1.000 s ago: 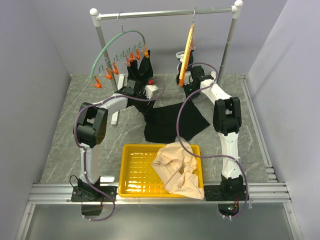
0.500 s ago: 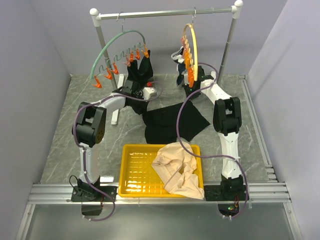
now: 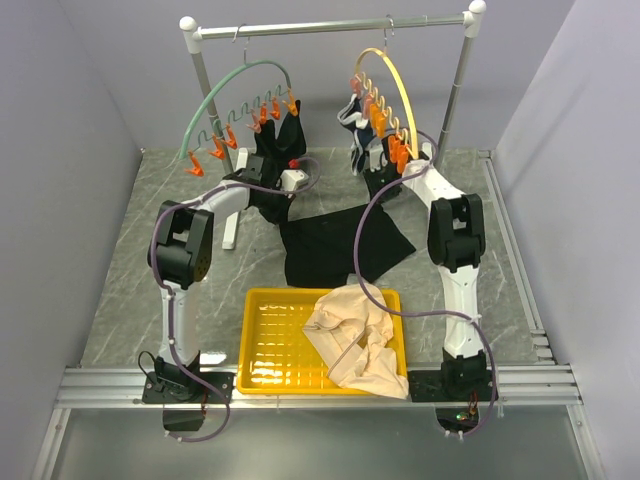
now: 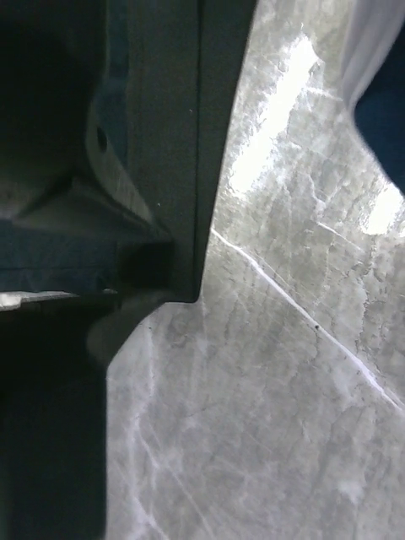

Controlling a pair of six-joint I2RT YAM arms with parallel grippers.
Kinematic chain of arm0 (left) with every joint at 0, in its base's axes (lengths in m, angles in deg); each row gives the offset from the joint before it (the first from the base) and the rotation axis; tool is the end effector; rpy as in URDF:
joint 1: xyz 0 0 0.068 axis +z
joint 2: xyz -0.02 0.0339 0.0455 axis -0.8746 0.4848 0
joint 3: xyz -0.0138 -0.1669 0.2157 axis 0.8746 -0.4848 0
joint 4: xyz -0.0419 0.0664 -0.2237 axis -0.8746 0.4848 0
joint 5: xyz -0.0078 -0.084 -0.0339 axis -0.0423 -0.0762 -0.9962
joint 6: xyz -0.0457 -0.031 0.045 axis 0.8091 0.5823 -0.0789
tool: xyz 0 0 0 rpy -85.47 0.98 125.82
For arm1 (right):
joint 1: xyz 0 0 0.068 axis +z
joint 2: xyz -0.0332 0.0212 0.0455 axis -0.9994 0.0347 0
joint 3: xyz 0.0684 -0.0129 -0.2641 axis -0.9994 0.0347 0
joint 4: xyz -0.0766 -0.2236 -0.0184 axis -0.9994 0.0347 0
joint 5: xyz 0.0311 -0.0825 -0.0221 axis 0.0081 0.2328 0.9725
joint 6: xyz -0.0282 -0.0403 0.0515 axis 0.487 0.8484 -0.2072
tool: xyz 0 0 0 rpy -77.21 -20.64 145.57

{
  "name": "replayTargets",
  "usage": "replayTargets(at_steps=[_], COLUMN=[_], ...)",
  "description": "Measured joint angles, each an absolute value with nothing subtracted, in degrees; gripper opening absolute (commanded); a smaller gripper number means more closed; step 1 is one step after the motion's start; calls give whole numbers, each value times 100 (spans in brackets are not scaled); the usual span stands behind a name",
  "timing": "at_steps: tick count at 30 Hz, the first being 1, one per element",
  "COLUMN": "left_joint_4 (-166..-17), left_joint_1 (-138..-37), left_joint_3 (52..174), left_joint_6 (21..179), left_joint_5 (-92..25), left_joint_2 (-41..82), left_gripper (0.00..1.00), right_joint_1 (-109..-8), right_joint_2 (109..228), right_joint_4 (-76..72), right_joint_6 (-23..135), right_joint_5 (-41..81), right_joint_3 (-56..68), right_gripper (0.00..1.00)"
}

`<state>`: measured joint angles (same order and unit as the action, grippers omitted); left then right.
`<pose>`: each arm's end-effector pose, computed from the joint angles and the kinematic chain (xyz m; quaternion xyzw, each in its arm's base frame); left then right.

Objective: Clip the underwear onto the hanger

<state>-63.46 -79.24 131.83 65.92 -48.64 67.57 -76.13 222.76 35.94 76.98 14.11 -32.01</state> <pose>0.4182 -0.1623 0.1663 0.3840 0.8593 -0.1837 0.2835 0.4844 0.1154 0.1625 -0.2465 0.9283 0.1047 0.2581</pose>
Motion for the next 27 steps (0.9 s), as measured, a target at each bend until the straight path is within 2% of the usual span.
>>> replayTargets(at_steps=[3, 15, 23, 27], left_joint_4=[-6337, -6324, -6324, -6324], left_joint_1=[-7924, -7924, -7924, -7924], left_joint_3=[13194, 13205, 13205, 13207], left_joint_6=[6620, 6721, 6731, 6731], left_joint_5=[-4827, -4822, -4822, -4822], left_joint_2=[6792, 6805, 6818, 6831], left_gripper=[4, 4, 4, 4], right_joint_1=[-7622, -7519, -7427, -7427], right_joint_2=[22175, 22022, 22293, 22529], right_joint_4=[3607, 4007, 4177, 4418], right_joint_6=[7608, 7610, 7663, 7661], right_joint_5=[1400, 1527, 1629, 1634], right_joint_3=[-3194, -3245, -3485, -3701], right_gripper=[48, 46, 27, 27])
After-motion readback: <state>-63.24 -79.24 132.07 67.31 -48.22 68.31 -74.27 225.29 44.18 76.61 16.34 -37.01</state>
